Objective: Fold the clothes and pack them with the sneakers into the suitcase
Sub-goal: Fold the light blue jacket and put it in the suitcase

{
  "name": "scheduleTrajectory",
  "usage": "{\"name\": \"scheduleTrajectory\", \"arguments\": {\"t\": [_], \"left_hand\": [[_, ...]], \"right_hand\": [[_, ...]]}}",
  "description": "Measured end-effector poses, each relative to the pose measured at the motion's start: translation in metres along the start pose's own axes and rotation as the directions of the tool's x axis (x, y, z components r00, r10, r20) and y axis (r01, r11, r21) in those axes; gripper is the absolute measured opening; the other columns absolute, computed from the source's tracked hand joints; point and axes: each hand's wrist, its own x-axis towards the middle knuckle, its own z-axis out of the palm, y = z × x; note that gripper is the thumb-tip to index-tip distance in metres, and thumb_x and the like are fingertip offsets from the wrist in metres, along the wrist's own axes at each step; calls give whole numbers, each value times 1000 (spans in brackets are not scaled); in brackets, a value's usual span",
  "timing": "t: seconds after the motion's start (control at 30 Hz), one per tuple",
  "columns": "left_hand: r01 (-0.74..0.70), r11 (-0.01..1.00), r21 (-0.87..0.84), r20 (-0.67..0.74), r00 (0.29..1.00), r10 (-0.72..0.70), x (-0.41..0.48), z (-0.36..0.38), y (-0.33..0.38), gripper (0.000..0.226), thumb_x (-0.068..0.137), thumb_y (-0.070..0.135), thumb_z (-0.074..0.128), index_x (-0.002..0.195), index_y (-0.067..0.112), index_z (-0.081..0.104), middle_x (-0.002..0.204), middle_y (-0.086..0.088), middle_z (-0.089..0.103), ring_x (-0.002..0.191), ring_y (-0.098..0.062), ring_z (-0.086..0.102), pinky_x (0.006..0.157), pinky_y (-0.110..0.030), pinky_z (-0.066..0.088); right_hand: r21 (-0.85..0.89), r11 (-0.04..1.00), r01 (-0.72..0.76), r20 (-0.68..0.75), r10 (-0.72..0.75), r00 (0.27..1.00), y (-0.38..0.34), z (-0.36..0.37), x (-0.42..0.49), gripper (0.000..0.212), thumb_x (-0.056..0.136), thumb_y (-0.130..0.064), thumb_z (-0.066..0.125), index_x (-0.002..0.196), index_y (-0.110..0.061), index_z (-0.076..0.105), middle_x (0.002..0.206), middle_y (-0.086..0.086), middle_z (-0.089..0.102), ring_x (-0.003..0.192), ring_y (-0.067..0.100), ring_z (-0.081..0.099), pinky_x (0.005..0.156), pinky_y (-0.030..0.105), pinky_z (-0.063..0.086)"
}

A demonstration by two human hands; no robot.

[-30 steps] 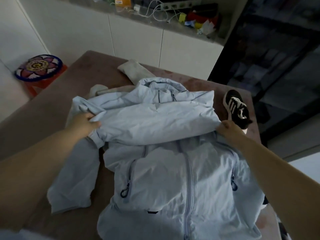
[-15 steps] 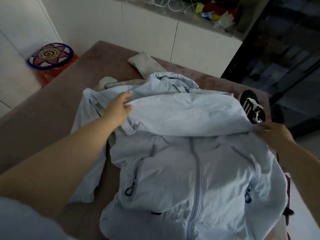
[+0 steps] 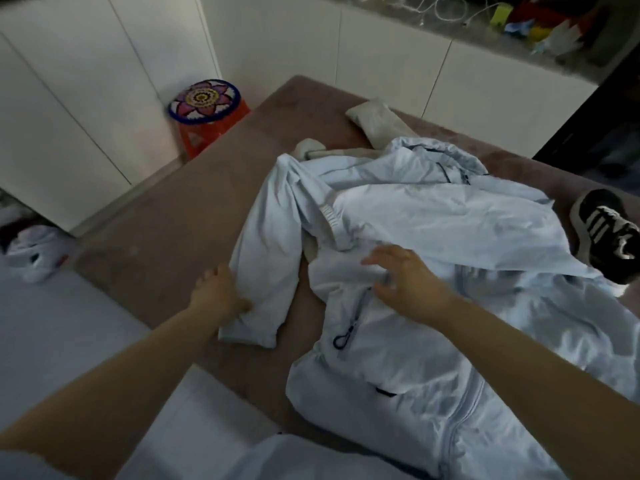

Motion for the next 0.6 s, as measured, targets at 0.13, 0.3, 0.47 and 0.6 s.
{"name": "scheduleTrajectory", "arguments": {"t": [0.13, 0.3, 0.47, 0.6], "left_hand": [[-38, 973, -227, -24, 999, 33, -7, -6, -22, 61, 76, 19, 71, 125, 1, 40, 124, -21, 53, 111, -36, 53, 86, -39, 45], [-190, 887, -421, -12, 979, 204, -10, -81, -44, 60, 77, 14, 74, 130, 2, 49, 118, -10, 57, 100, -20, 55, 67, -25, 46], [-167, 742, -650, -6, 977, 215, -18, -164, -49, 70, 75, 16, 74, 135, 30, 41, 131, -6, 50, 111, -28, 54, 93, -44, 49], [-214, 594, -775, 23, 931, 364, -37, -211, -9, 59, 84, 1, 61, 136, 21, 41, 131, -9, 49, 109, -22, 56, 88, -30, 50]], "right_hand": [[3, 987, 160, 218, -157, 963, -65, 43, 12, 40, 85, -26, 56, 123, -17, 60, 136, 9, 48, 127, 26, 41, 107, 32, 24], [32, 975, 221, 252, -222, 942, -130, 79, 26, 76, 83, -42, 64, 146, -25, 25, 153, 10, 21, 140, 27, 20, 114, 37, 14], [266, 945, 189, 73, -216, 974, -201, 76, 55, 111, 72, -47, 74, 149, -19, -1, 157, 7, 8, 144, 22, 7, 117, 39, 13], [362, 923, 129, -124, -89, 988, -237, 58, 75, 99, 81, -27, 69, 148, -12, -2, 151, 11, 21, 130, 28, 37, 102, 35, 39]]}}
